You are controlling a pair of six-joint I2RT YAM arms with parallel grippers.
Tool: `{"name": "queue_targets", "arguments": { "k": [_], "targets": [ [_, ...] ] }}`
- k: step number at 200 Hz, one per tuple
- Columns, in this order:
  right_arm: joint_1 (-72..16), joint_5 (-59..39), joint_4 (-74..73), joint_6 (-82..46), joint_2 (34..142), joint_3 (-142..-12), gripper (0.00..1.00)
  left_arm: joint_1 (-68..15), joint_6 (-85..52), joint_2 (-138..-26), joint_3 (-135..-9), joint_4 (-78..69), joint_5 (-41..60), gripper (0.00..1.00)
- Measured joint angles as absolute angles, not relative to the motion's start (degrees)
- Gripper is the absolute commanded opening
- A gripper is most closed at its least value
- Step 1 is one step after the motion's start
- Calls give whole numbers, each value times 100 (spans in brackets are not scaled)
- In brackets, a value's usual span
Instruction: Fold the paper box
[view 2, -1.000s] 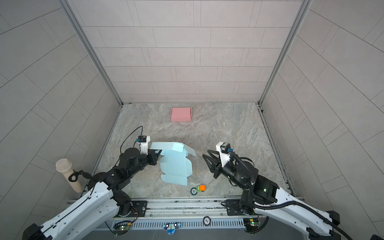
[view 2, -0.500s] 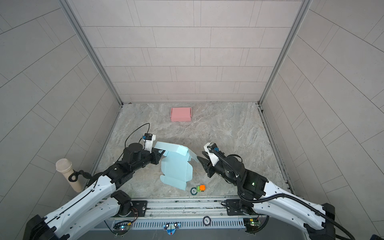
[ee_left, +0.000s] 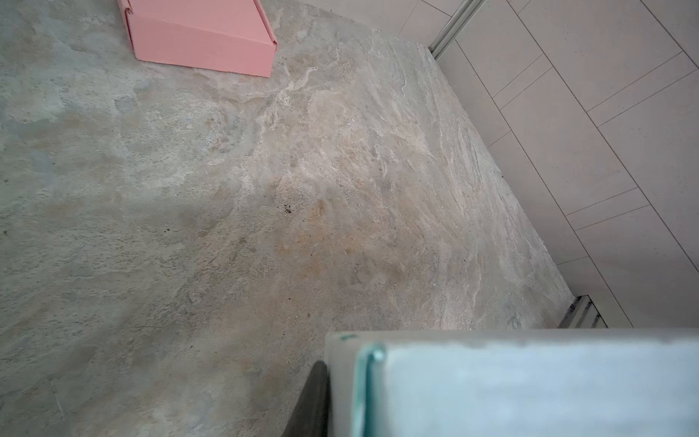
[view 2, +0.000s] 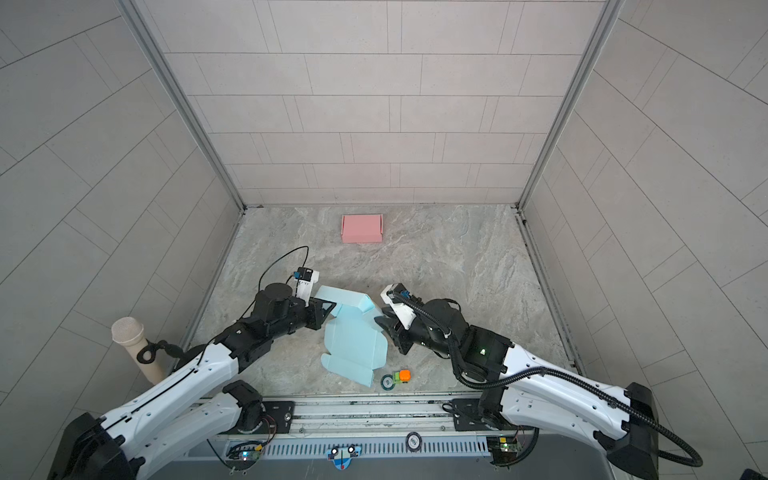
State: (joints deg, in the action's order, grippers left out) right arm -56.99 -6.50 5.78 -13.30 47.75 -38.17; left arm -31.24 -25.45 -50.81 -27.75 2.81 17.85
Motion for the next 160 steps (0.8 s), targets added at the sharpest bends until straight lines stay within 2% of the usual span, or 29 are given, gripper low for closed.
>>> {"name": "queue_targets", "arguments": {
  "k": [45,69,123,160],
  "targets": [
    [-5739,-727,379,-1356,5157,-3865,23,-3124,-2556,-5146,-2775,191,1785,16],
    [-5826,-495,283,-1428,5487,-3940,27,-3111,-2576,-5231,-2773,152,1752,16],
    [-6219,982,196,-1712,5999,-4178,35,-3076,-2689,-5380,-2705,16,1638,16],
    [-6431,1981,377,-1848,6510,-4598,36,-3105,-2720,-5387,-2703,-19,1498,16]
  ]
}}
